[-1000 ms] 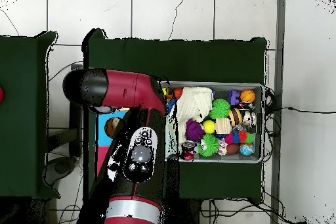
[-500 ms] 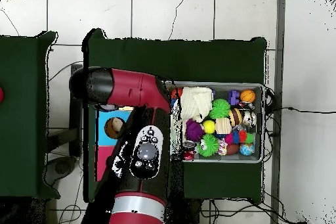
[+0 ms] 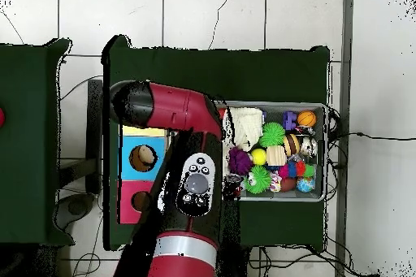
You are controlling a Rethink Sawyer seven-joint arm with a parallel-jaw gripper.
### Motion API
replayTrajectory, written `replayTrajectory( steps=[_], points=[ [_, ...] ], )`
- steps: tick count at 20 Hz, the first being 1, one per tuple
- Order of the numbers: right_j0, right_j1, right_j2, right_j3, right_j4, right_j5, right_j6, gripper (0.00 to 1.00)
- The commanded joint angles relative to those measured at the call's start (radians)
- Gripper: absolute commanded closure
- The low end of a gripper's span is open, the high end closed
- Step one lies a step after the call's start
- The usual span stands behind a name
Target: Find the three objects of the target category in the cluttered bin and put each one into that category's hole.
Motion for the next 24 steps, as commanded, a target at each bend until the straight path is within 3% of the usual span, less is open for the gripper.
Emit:
replayTrajectory(
  steps=[1,10,24],
  points=[
    [-0.039,0.049,0.135,0.118,0.05,-0.066,0.185,1.0],
    [-0.047,0.063,0.142,0.1,0.048,-0.045,0.175,1.0],
    [-0.062,0.024,0.153,0.126,0.045,0.001,0.148,1.0]
  ],
)
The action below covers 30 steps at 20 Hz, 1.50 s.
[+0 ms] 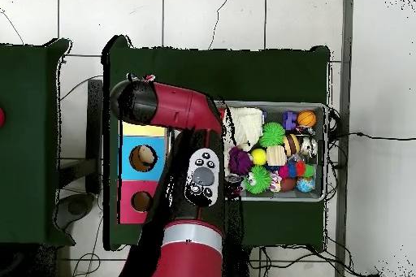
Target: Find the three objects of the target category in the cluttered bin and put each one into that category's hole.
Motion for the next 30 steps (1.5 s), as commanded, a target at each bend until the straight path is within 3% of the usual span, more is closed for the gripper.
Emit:
replayTrajectory(
  steps=[1,11,16,30],
  points=[
    [-0.038,-0.002,0.104,0.125,0.023,0.051,0.144,1.0],
    [-0.07,-0.127,0.132,0.234,0.024,0.112,0.085,1.0],
    [-0.098,-0.158,0.166,0.293,0.01,0.081,0.06,1.0],
    [-0.092,-0.147,0.16,0.262,-0.019,0.157,0.075,1.0]
  ],
)
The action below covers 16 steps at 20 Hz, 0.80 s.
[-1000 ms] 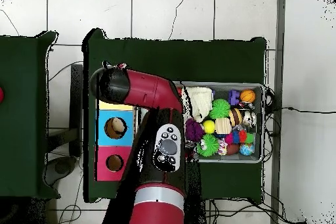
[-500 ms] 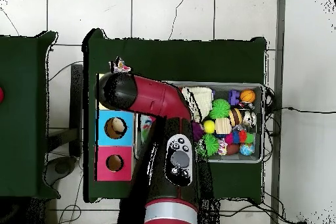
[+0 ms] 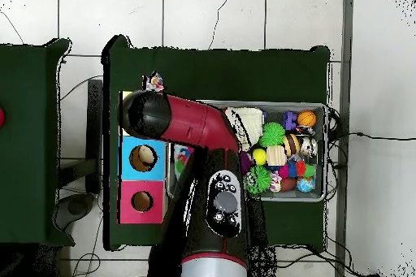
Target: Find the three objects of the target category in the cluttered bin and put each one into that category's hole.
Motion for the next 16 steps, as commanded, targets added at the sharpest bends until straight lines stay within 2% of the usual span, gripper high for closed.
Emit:
replayTrajectory(
  steps=[1,9,16],
  points=[
    [-0.028,0.01,0.098,0.084,-0.013,0.137,0.072,1.0],
    [-0.052,0.009,0.14,0.091,-0.029,0.202,0.012,1.0],
    [-0.065,0.001,0.17,0.093,-0.034,0.225,0.01,1.0]
  ],
)
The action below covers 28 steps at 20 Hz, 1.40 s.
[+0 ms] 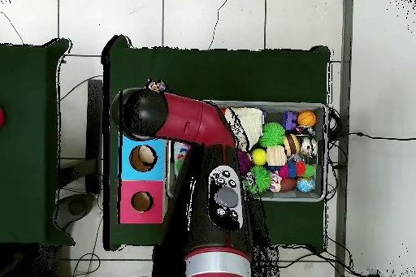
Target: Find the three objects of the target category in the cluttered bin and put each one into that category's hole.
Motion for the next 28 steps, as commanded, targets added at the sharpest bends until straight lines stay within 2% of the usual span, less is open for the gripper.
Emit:
replayTrajectory(
  steps=[1,5,7,11,23,28],
  points=[
    [-0.039,0.01,0.105,0.093,-0.029,0.123,0.011,1.0],
    [-0.042,-0.009,0.114,0.107,-0.031,0.138,0.013,1.0],
    [-0.035,0.008,0.105,0.071,-0.039,0.16,0.029,1.0],
    [-0.031,-0.008,0.102,0.084,-0.037,0.175,0.039,1.0],
    [-0.031,0.004,0.105,0.087,-0.046,0.191,0.032,1.0],
    [-0.031,0.007,0.107,0.07,-0.049,0.231,0.035,1.0]
  ],
)
